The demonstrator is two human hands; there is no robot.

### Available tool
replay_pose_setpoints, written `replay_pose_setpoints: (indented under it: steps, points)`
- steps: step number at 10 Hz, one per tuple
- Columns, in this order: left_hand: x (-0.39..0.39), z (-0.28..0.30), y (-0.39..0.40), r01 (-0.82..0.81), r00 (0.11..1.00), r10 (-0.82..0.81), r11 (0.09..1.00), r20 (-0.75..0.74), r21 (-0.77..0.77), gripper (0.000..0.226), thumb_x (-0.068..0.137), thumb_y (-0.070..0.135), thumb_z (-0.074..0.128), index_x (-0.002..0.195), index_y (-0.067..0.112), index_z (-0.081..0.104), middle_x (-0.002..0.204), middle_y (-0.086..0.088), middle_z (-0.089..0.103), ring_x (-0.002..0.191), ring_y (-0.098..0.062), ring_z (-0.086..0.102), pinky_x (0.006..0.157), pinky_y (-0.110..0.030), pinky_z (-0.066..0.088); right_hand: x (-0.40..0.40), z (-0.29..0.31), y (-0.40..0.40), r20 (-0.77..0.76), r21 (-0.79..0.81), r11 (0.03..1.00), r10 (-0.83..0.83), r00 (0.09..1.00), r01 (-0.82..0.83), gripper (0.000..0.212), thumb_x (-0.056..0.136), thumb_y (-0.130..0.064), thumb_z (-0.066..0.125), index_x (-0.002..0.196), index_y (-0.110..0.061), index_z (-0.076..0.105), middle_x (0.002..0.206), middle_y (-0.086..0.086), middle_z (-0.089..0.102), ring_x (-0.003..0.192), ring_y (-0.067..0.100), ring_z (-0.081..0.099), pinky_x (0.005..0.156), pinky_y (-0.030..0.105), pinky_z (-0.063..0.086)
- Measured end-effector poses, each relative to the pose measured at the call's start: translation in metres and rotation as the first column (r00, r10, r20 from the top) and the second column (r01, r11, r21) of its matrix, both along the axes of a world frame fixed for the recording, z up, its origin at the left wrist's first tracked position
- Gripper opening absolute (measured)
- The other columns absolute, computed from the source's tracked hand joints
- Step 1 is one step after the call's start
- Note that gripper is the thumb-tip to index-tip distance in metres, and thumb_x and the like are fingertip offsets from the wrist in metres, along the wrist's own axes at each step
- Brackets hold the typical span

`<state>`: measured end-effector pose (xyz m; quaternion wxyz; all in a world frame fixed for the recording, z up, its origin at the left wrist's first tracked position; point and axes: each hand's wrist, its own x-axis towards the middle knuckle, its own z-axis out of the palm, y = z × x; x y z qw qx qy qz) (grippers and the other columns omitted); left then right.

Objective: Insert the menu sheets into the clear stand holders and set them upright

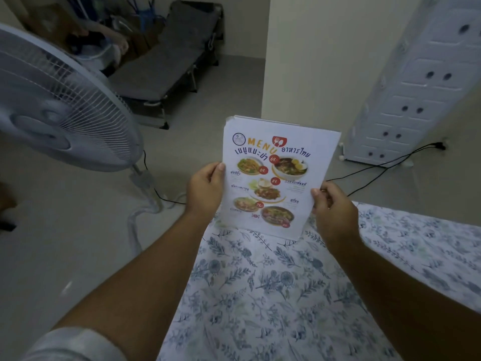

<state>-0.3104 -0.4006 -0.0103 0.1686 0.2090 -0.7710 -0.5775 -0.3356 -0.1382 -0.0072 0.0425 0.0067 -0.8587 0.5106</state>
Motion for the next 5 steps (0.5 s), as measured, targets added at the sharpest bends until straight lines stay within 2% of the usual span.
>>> replay_pose_setpoints:
  steps: [1,2,3,4,5]
  points:
    - [0.002,0.005,0.005,-0.028,1.0,0.028,0.998,-0.004,-0.061,0.033,0.104,0.034,0.052,0.108,0.014,0.078,0.088,0.006,0.077,0.08,-0.012,0.071,0.074,-0.036,0.059,0.0,0.003,0.0,-0.004,0.02,1.0,-0.003,1.0,0.003,0.011,0.102,-0.024,0.055,0.097,-0.019,0.063,0.082,-0.014,0.068,0.074,0.0,0.067,0.058,0.021,0.052]
    - [0.008,0.011,0.01,-0.016,0.999,0.02,0.995,0.038,-0.103,0.034,0.105,0.037,0.049,0.107,0.016,0.076,0.093,0.004,0.078,0.088,-0.019,0.073,0.079,-0.04,0.061,0.001,0.009,0.005,0.037,0.031,0.999,0.035,0.999,-0.036,0.013,0.102,-0.026,0.054,0.101,-0.018,0.064,0.084,-0.014,0.068,0.079,0.004,0.067,0.059,0.022,0.049]
    - [0.022,0.021,0.021,0.007,0.997,0.004,0.992,0.083,-0.125,0.037,0.104,0.045,0.045,0.114,0.023,0.073,0.102,0.007,0.077,0.097,-0.019,0.072,0.09,-0.042,0.059,0.011,0.027,0.02,0.094,0.048,0.991,0.116,0.989,-0.121,0.026,0.102,-0.03,0.054,0.123,-0.017,0.064,0.096,-0.012,0.069,0.083,0.003,0.064,0.067,0.021,0.046]
    - [0.034,0.036,0.034,-0.004,0.998,0.014,0.987,0.063,-0.158,0.045,0.101,0.051,0.044,0.128,0.024,0.068,0.119,0.003,0.076,0.111,-0.023,0.07,0.099,-0.048,0.056,0.019,0.04,0.041,0.09,0.08,0.986,0.137,0.986,-0.144,0.038,0.102,-0.035,0.053,0.135,-0.018,0.06,0.114,-0.002,0.071,0.097,0.011,0.062,0.08,0.026,0.045]
    - [0.058,0.07,0.075,-0.043,0.993,0.07,0.963,0.091,-0.267,0.051,0.105,0.046,0.043,0.145,0.017,0.056,0.142,-0.006,0.064,0.131,-0.029,0.06,0.109,-0.042,0.047,0.037,0.065,0.093,0.068,0.194,0.972,0.118,0.991,-0.129,0.043,0.101,-0.042,0.05,0.138,-0.022,0.06,0.133,0.001,0.068,0.117,0.021,0.062,0.093,0.031,0.045]
